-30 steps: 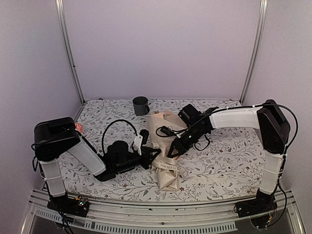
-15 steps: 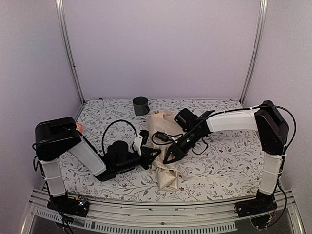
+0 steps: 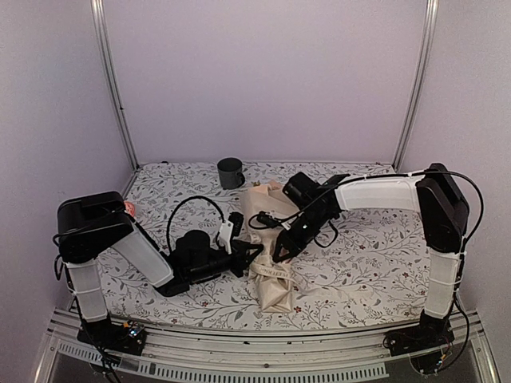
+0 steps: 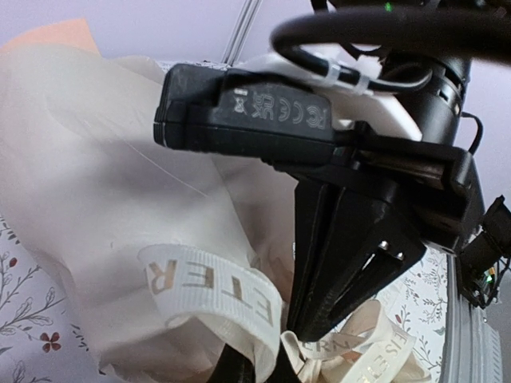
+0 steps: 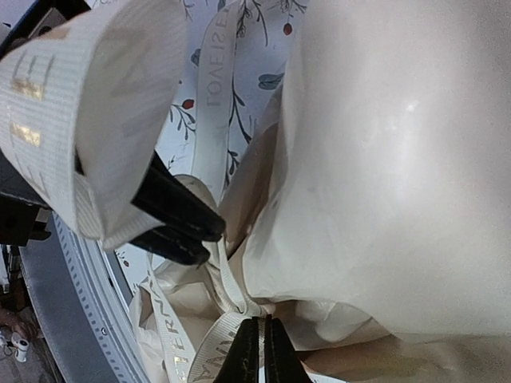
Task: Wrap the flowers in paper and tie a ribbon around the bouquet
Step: Cross the half-tied ribbon over the folded bouquet.
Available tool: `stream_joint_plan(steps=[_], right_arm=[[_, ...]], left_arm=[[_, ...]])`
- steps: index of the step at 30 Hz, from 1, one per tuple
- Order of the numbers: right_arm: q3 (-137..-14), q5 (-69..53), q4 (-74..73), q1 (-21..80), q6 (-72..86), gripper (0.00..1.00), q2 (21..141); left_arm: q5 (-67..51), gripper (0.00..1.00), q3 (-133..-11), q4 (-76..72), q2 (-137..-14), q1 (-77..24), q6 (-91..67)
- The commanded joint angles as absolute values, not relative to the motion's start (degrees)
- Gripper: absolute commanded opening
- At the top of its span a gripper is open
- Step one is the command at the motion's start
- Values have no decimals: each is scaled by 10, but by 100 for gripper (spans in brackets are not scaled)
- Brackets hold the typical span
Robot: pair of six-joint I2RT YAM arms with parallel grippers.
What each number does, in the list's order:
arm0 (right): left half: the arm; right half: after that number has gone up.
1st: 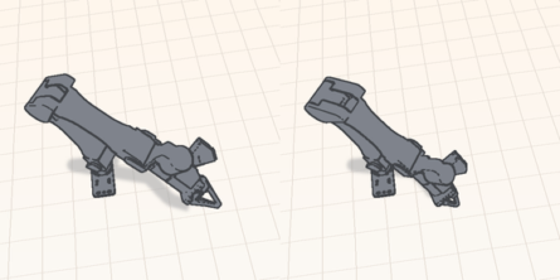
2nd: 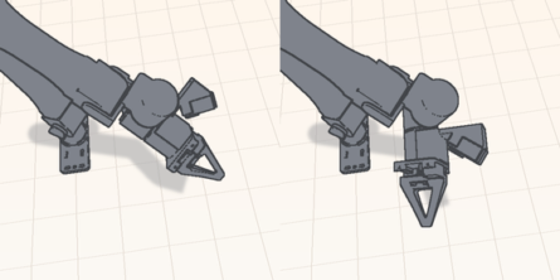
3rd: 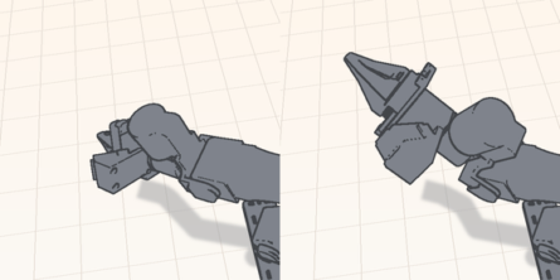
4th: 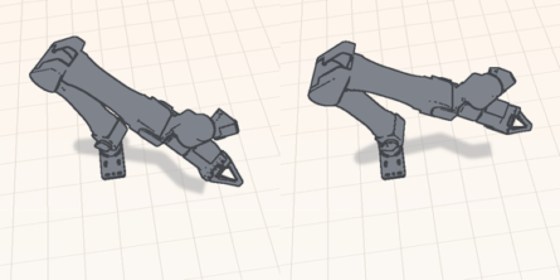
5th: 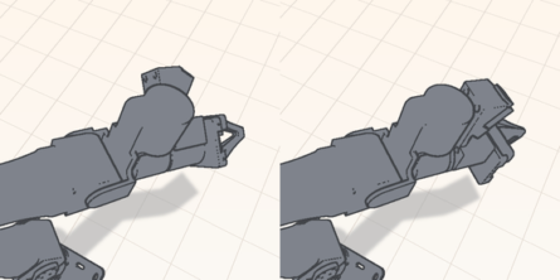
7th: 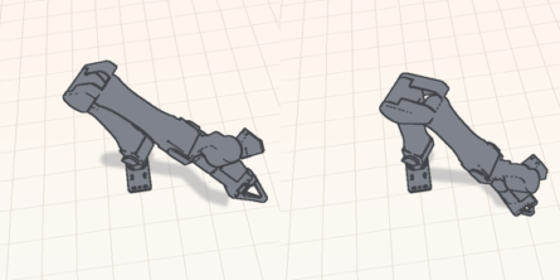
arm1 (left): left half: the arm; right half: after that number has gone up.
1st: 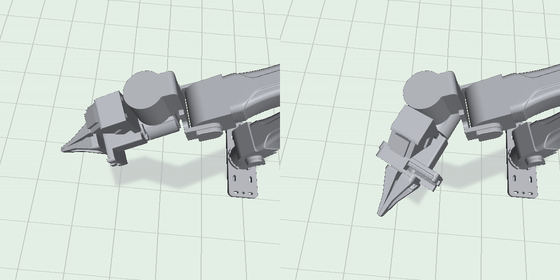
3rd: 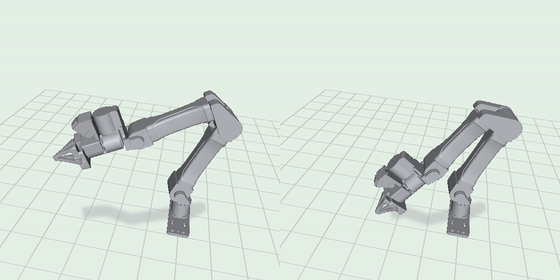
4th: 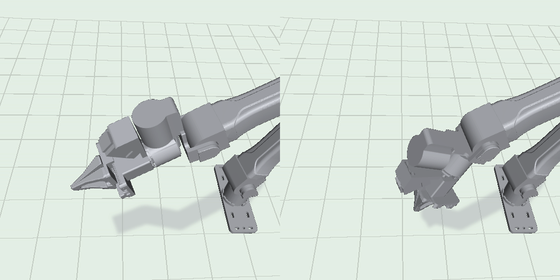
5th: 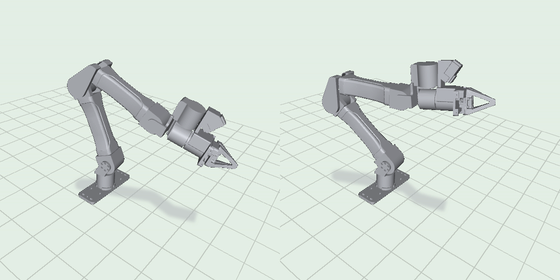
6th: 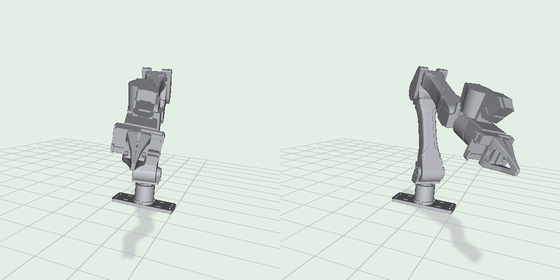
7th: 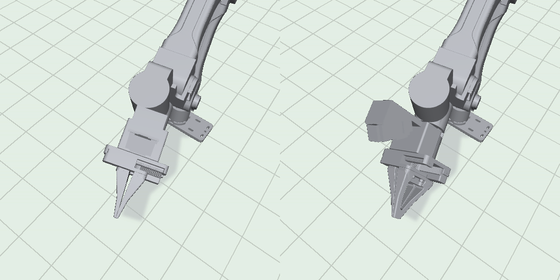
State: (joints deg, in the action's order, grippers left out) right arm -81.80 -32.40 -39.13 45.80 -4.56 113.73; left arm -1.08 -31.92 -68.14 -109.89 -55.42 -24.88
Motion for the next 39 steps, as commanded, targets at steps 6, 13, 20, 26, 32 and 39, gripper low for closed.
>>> stream_joint_plan(steps=[6,13,20,26,32,39], right_arm=[[-851,-275,-431,455,-46,12,1126],[-838,-345,-439,458,-77,12,1139],[-836,-421,-438,466,-111,11,1165],[-836,-436,-441,466,-122,11,1184],[-835,-522,-427,467,-138,16,1199],[-823,-586,-370,466,-113,25,1205]], left_arm=[[-16,0,-316,-691,-1107,-546,-247],[-18,0,-319,-690,-1110,-546,-247],[-26,0,-322,-693,-1121,-545,-255],[-33,0,-321,-705,-1142,-545,-260],[-33,0,-322,-705,-1143,-545,-259],[-32,0,-318,-708,-1140,-545,-260]])
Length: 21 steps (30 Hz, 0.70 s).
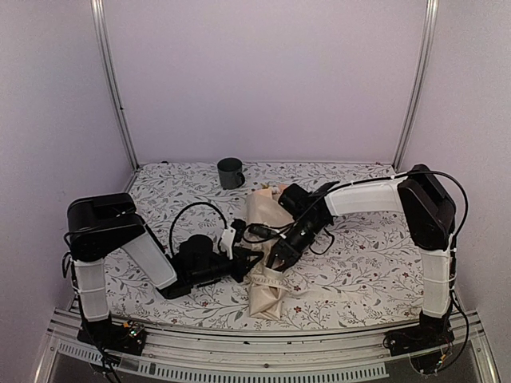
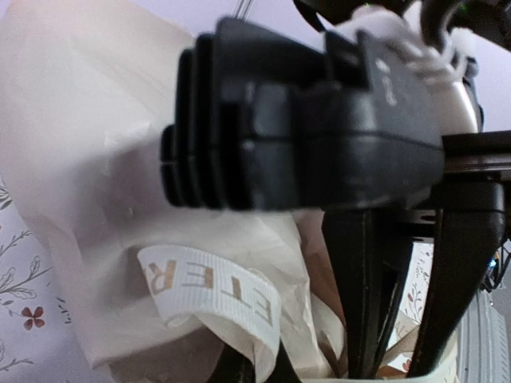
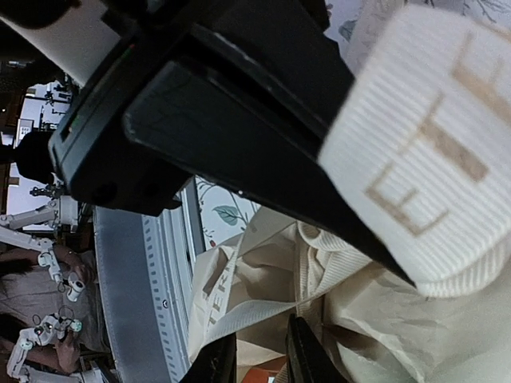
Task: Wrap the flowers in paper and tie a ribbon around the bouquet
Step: Cross the half-tied ribbon over the folded bouquet.
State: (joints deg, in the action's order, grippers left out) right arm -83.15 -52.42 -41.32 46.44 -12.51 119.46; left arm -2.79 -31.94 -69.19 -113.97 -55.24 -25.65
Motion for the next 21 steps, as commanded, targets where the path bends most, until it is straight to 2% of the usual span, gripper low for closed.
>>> stream_joint_plan(steps=[1,8,12,17,21], right_arm=[[-822,-584,-361,466,-104,25,1206],[-800,-568,-286,453,-23,21,1198],[-784,-620,-261,455,-11,22,1192],[-780,-658,-274,469,-39,29,1196],[-781,-640,-275,473,-44,33,1195]], left_arm=[[-31,0,-316,-710,-1141,-544,-261],[-33,0,-312,-715,-1138,-545,-264],[-33,0,-314,-716,-1138,-545,-264],[-37,0,-318,-715,-1144,-545,-262],[-37,0,-319,-716,-1145,-545,-264]])
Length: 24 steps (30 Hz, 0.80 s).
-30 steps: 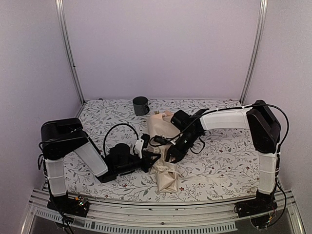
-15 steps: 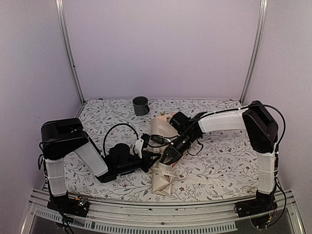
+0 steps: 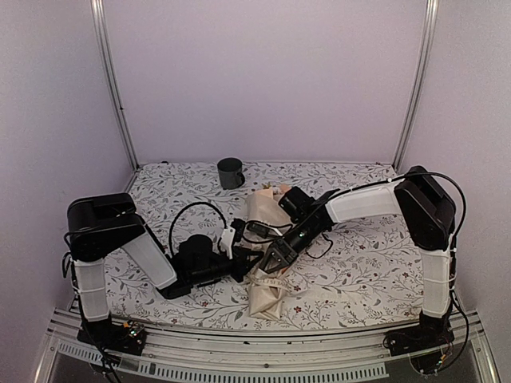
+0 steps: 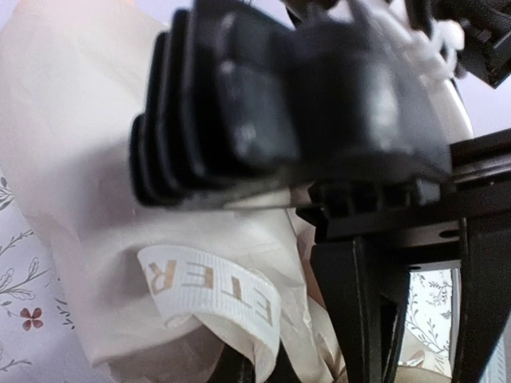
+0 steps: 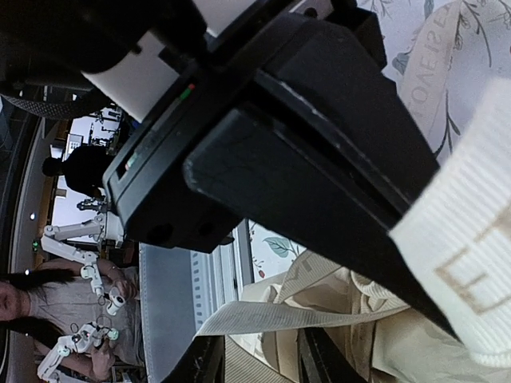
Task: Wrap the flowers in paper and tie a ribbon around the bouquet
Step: Cross the half-tied ribbon over the folded bouquet.
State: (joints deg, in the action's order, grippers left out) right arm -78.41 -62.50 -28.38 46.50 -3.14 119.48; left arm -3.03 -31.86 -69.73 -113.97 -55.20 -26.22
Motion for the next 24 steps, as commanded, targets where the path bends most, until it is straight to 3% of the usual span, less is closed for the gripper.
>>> stream_joint_plan(steps=[1,10,18,21,24], right_arm=[[-782,-630,-275,473,-42,34,1196],[-782,-530,-272,493,-14,29,1189],[-784,-548,-291,498,-28,25,1190],[-785,-543,-292,498,-32,11,1185],[-789,-522,-293,498,-27,2,1173]], left_arm=[[-37,0,-319,-716,-1145,-545,-264],[-37,0,-317,-717,-1145,-545,-265],[-37,0,-318,-717,-1146,-545,-264],[-36,0,-316,-718,-1145,-545,-263],[-33,0,-313,-720,-1142,-545,-264]])
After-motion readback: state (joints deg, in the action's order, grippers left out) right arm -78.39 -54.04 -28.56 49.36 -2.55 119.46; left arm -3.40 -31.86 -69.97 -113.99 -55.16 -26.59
